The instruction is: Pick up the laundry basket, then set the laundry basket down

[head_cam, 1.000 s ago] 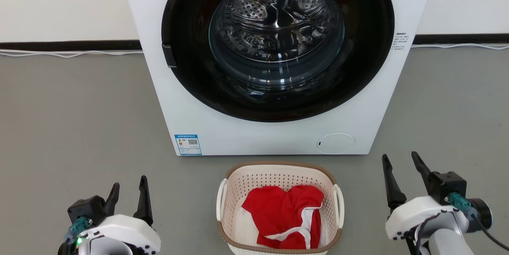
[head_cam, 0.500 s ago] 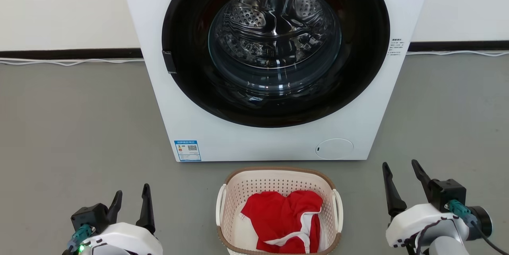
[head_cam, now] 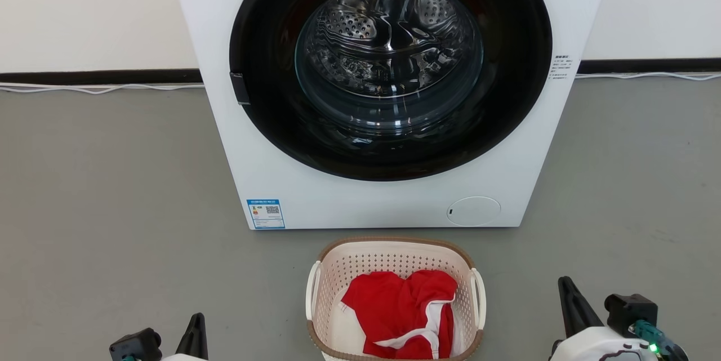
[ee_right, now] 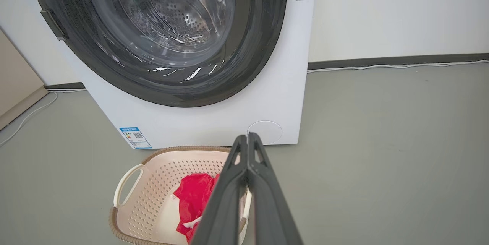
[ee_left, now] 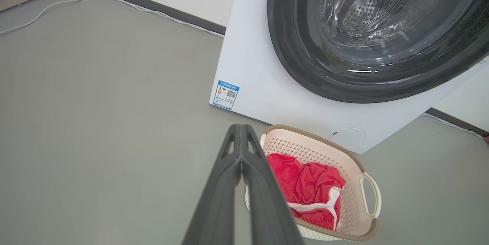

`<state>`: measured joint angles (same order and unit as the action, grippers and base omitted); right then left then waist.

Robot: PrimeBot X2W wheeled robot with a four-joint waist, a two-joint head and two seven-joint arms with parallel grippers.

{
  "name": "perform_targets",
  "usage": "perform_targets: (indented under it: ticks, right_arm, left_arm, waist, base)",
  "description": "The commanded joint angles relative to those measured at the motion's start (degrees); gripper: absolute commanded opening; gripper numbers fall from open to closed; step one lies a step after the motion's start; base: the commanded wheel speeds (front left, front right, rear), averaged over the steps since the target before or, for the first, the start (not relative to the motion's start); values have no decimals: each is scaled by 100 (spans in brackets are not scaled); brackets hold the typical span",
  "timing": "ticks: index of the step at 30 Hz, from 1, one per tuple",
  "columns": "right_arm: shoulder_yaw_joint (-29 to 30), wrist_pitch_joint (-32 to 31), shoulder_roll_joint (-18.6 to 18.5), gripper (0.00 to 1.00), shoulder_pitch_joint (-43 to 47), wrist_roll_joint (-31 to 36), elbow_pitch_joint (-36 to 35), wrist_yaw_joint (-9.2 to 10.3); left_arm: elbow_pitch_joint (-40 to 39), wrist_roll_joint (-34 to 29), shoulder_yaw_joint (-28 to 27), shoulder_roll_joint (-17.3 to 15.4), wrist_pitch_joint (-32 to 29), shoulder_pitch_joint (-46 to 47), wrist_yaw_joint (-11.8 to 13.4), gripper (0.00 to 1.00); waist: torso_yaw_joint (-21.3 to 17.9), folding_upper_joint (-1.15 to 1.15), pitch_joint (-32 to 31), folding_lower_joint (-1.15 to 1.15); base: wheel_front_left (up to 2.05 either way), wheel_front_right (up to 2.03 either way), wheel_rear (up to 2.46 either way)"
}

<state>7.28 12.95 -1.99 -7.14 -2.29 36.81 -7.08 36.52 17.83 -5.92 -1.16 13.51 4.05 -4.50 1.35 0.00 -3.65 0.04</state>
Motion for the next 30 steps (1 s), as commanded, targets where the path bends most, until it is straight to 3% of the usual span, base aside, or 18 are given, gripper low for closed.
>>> perform_targets:
  ticks: [1,5,30]
  right_arm:
    - [23,-52,-45,0,-231,-213,-195,-3]
    - [-2,-98,-46,0,-206,-521,-281,-4]
    - [-42,-484,-56,0,-121,-2399,-745,-12]
  left_arm:
    - [-194,164,-30,-43,-53,242,-18,0]
    - [-272,416,-18,-47,-108,233,-27,0]
    - [-722,1971,-15,-75,-514,219,-87,0]
  waist:
    - [-2,0,3,7]
    - [-7,0,27,-3]
    - [-35,0,108,-4]
  base:
    - [0,0,0]
    - [0,0,0]
    - [0,0,0]
